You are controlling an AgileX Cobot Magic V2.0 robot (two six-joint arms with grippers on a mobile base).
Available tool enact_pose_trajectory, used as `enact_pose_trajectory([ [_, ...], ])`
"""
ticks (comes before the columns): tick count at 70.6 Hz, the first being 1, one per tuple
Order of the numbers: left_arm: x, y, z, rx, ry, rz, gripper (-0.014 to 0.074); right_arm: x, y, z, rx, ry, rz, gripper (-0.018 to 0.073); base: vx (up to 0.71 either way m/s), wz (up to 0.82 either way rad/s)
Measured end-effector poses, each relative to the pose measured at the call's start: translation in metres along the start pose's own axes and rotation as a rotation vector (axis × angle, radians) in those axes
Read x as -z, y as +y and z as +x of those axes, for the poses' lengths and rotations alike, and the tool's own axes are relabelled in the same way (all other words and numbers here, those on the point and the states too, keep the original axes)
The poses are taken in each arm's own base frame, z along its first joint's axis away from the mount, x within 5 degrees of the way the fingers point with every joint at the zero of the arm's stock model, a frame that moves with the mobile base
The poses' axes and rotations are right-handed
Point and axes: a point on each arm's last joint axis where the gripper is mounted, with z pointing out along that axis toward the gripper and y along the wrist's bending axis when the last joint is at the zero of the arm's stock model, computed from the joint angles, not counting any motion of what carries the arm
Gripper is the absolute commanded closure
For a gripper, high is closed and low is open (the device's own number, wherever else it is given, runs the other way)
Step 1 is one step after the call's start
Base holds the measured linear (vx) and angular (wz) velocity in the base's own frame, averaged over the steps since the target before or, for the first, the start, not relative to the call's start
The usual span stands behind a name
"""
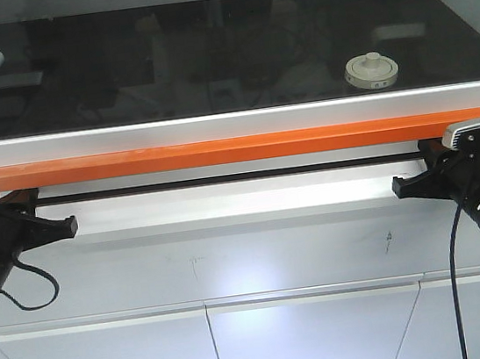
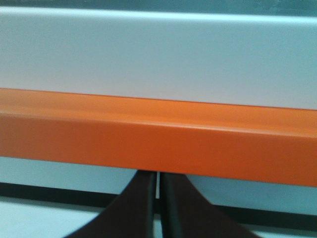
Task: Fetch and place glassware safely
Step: 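Lift the sash upward with both grippers to open the hood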
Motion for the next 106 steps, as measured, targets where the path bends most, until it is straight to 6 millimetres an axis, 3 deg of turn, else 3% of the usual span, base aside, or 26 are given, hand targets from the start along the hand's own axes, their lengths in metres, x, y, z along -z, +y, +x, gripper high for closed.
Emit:
enact_pose_trajectory([
  [27,0.002,0.000,-0.008,0.015,-0.017,0.001,0.0603,0.001,0.000,-0.006,0.001,-0.039,0.001,0.0563,0.00,0.00],
  [65,-0.003,0.000,-0.047,-0.006,0.024,0.014,0.0603,0.011,-0.001,-0.030,0.008,-0.096,0.012,0.0563,0.00,0.02],
  [90,0.001,0.000,-0.074,-0.011,-0.037,0.016,0.0603,0.023,-0.001,-0.056,0.021,-0.153,0.019,0.0563,0.00,0.01],
  [106,0.012,0.001,-0.101,-0.009,-0.129,0.008,0.0603,0.027,-0.003,-0.089,0.042,-0.205,0.026,0.0563,0.00,0.00],
])
